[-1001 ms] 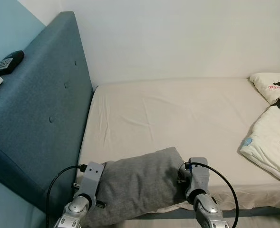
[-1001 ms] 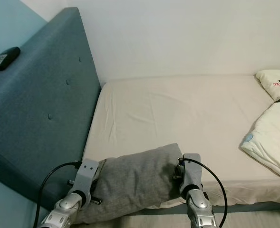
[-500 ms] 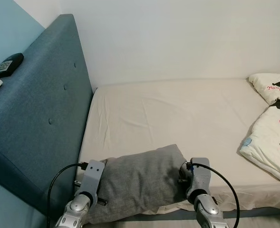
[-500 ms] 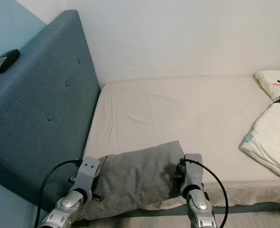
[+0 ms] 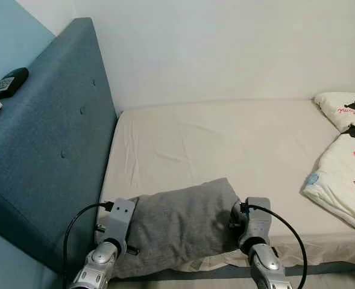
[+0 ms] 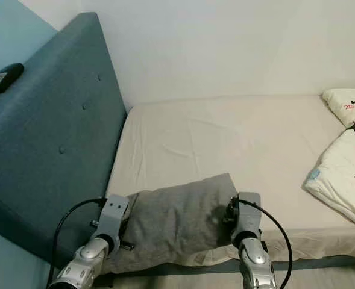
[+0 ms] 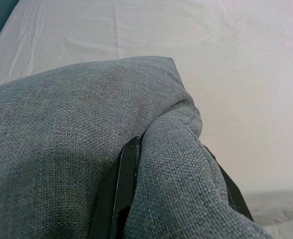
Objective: Clean up the room
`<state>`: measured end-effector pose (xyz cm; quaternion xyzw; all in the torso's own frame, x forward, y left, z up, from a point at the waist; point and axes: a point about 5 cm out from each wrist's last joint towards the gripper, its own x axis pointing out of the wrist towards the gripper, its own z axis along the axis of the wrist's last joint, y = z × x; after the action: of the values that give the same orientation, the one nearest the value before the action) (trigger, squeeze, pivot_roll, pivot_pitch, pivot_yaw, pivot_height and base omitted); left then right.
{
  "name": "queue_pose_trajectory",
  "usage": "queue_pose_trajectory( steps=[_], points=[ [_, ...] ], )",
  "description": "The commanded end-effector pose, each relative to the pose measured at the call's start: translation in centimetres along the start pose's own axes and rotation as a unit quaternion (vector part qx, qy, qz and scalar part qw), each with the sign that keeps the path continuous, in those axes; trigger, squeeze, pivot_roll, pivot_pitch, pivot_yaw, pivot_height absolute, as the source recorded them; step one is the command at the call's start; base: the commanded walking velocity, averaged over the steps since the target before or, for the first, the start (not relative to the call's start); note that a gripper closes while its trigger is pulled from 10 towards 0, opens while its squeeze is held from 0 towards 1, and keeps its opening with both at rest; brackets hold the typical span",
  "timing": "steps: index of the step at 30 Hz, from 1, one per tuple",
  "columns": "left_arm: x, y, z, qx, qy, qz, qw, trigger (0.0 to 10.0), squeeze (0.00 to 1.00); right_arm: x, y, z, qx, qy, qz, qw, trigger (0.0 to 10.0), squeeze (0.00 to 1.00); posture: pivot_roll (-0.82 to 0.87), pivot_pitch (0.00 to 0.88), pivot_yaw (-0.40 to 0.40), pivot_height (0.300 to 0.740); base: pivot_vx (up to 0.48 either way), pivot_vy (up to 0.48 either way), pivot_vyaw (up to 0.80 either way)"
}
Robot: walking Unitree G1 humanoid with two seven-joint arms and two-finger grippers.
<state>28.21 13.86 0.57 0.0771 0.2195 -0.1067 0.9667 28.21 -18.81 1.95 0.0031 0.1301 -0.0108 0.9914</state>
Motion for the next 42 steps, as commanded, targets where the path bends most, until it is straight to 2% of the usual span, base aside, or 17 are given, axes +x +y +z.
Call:
queue_pose_trajectory(
  steps=[1, 13, 42],
  points=[
    [0.0, -0.4, 0.5, -0.002, -0.016, -0.008, 1.000, 10.0, 0.00, 0.1, 0.9, 0.2, -0.008, -0.010, 0.020, 1.000, 10.0, 0.00, 0.03, 0.116, 0.020, 0.733, 0.000, 0.000, 0.00],
    [0.1, -0.4, 0.8, -0.001, -0.021, -0.009, 1.000, 10.0, 0.00, 0.1, 1.0, 0.2, -0.015, -0.012, 0.026, 0.999, 10.0, 0.00, 0.03, 0.122, 0.020, 0.733, 0.000, 0.000, 0.04],
    [0.0, -0.3, 2.0, 0.024, -0.040, -0.030, 0.998, 10.0, 0.00, 0.2, 1.2, 0.6, -0.006, -0.024, 0.018, 1.000, 10.0, 0.00, 0.05, 0.123, 0.045, 0.733, 0.000, 0.000, 0.75]
  ],
)
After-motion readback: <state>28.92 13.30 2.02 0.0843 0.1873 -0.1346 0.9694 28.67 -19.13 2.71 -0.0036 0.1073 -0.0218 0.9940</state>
